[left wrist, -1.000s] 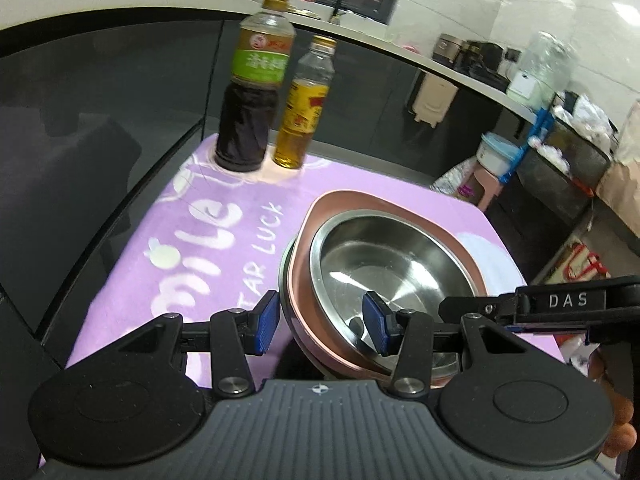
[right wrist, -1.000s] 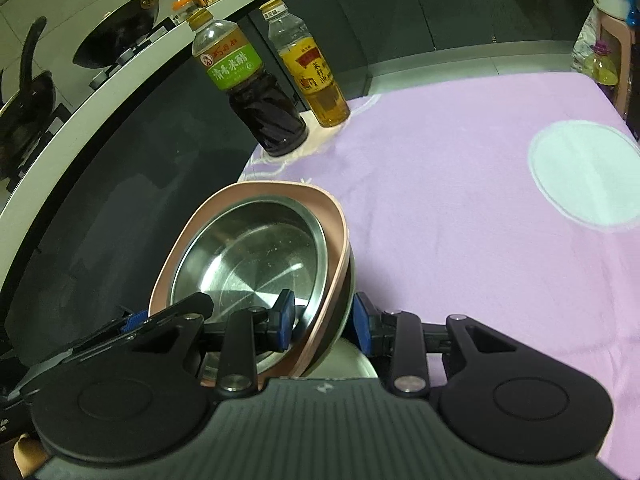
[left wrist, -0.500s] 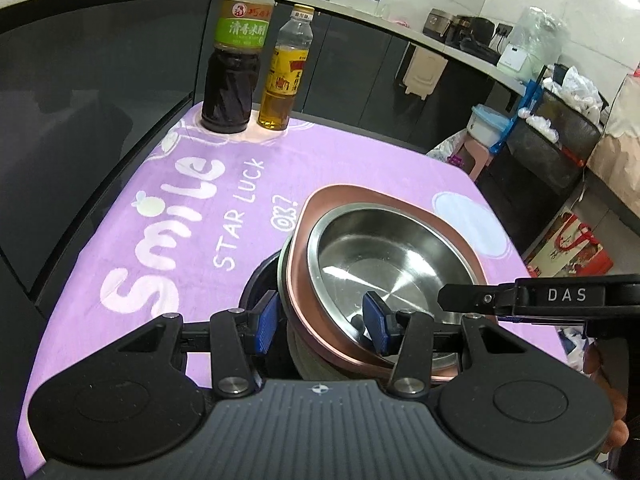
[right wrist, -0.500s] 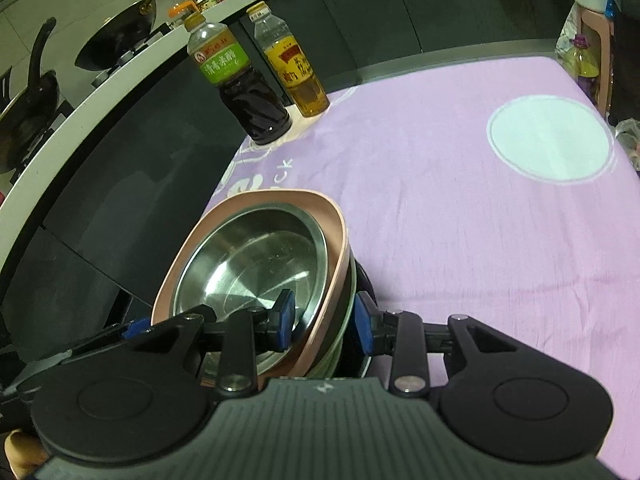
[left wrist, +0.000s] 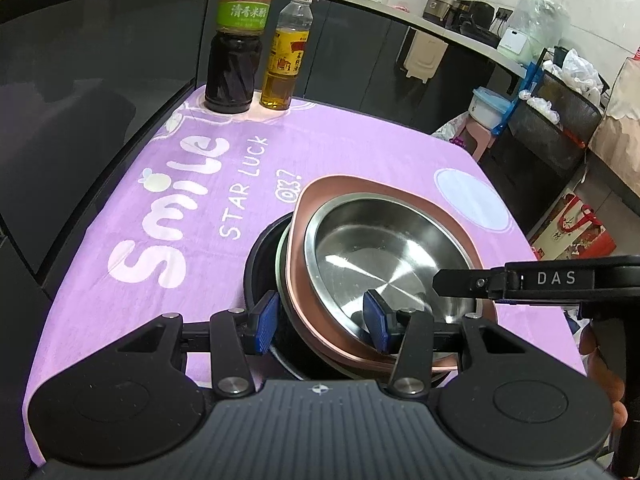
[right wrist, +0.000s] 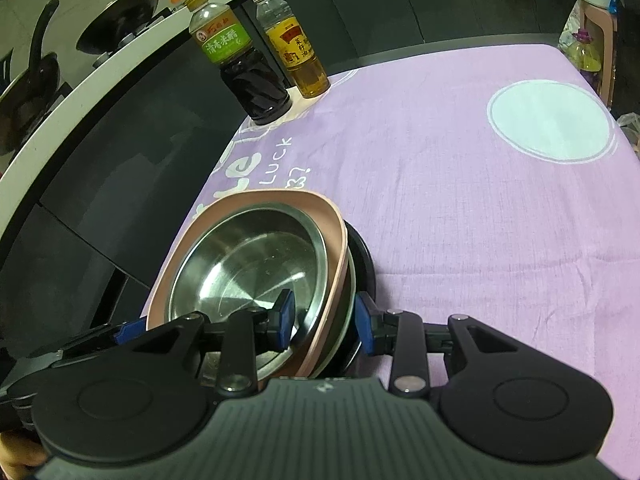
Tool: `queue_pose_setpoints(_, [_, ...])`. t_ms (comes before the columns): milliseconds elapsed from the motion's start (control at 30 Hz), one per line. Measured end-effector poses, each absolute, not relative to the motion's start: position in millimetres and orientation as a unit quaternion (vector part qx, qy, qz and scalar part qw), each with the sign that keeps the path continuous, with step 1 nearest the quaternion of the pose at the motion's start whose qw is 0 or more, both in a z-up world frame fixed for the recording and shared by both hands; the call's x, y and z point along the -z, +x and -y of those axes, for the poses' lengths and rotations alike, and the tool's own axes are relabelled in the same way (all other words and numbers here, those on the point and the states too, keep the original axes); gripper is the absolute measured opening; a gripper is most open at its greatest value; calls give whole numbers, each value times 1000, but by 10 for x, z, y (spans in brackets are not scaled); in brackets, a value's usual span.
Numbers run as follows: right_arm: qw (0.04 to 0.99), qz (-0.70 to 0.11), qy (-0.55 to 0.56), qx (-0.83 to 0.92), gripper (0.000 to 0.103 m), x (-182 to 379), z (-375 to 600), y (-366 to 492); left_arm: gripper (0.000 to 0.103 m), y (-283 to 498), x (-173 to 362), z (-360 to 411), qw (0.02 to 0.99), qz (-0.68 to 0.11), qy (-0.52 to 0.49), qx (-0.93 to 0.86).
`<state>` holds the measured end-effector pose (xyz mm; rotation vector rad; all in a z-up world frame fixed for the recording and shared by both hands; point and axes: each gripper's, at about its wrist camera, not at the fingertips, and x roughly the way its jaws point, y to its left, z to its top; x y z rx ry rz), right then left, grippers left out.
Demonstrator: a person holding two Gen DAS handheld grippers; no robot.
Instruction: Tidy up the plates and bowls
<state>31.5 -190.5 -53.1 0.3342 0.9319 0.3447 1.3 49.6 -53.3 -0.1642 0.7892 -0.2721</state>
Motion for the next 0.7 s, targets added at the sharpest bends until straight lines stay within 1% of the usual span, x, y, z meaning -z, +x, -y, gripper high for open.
queue_pose_setpoints(500, [870, -437, 152, -167, 36, 570, 1851, 314, 44, -12, 575, -588, 910, -382, -85, 139])
queue_pose_setpoints(633, [874, -425, 168, -169, 41, 549, 1900, 280, 44, -79, 489, -640, 921, -351, -91, 143])
queue_pose_setpoints(700, [880, -410, 174, -165, 43, 516, 1937, 253, 45, -110, 446, -665, 928, -333, -93, 141])
